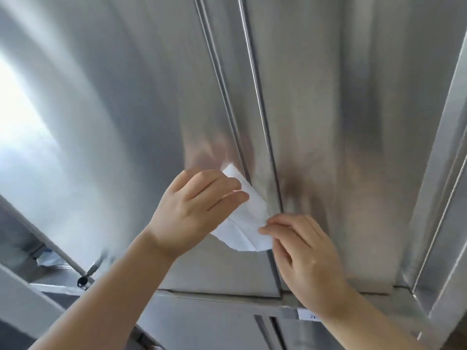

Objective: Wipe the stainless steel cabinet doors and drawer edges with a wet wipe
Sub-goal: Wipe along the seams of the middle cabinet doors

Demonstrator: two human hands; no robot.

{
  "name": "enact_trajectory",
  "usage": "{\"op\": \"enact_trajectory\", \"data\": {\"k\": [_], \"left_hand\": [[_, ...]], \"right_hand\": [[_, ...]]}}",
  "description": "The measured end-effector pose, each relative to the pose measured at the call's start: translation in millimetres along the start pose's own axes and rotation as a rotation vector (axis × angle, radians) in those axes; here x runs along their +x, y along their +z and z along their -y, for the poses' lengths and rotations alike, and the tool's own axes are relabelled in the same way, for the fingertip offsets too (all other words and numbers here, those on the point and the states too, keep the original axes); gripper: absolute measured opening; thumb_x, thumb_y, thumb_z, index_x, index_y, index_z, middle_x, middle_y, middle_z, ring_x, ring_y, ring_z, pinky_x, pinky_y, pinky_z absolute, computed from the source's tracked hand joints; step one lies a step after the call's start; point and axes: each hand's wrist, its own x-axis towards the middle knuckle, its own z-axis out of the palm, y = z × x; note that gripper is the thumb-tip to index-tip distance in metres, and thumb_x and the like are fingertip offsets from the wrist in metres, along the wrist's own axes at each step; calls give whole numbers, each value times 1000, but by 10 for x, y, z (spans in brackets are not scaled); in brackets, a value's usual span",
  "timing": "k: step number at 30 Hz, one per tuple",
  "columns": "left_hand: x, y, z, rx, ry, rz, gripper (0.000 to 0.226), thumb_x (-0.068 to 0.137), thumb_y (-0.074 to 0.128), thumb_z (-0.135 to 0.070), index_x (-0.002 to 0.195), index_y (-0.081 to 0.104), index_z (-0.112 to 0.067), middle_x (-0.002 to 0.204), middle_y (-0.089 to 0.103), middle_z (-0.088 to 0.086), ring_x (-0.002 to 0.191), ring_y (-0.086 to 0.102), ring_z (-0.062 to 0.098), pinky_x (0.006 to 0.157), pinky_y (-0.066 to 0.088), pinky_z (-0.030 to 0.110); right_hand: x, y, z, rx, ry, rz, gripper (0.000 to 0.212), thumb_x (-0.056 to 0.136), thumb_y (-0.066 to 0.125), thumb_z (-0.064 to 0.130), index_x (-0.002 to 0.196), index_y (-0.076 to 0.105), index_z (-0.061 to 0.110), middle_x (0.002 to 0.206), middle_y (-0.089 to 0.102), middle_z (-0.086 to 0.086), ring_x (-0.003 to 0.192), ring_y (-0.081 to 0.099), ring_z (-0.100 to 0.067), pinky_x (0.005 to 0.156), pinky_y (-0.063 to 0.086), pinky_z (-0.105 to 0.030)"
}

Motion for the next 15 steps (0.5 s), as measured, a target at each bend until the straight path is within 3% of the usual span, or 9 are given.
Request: {"op": "enact_trajectory", "data": {"k": [7, 11, 15], "left_hand": [[285, -86, 346, -18, 358, 123, 20, 86, 61, 2, 88, 76, -11, 91, 72, 2, 86, 61, 21, 74, 47, 31], [288, -31, 438, 25, 573, 147, 25, 87, 56, 2, 104, 70, -10, 99, 70, 3, 91, 66, 22, 80, 48, 34], [236, 11, 533, 84, 650, 172, 42, 78, 60, 1, 119, 57, -8, 110, 65, 7, 100, 58, 26, 89, 45, 38]], "right_hand": [[-154, 341, 365, 29, 268, -88, 22, 85, 57, 2, 103, 67, 10, 102, 58, 2, 94, 56, -13, 84, 45, -20], [-163, 434, 523, -17, 423, -98, 35, 84, 58, 5, 117, 57, 14, 116, 53, 5, 109, 51, -9, 95, 40, -19], [-94, 556, 664, -34, 522, -151, 48, 86, 55, 9, 133, 45, 12, 128, 49, 3, 119, 48, -11, 98, 41, -26]]}}
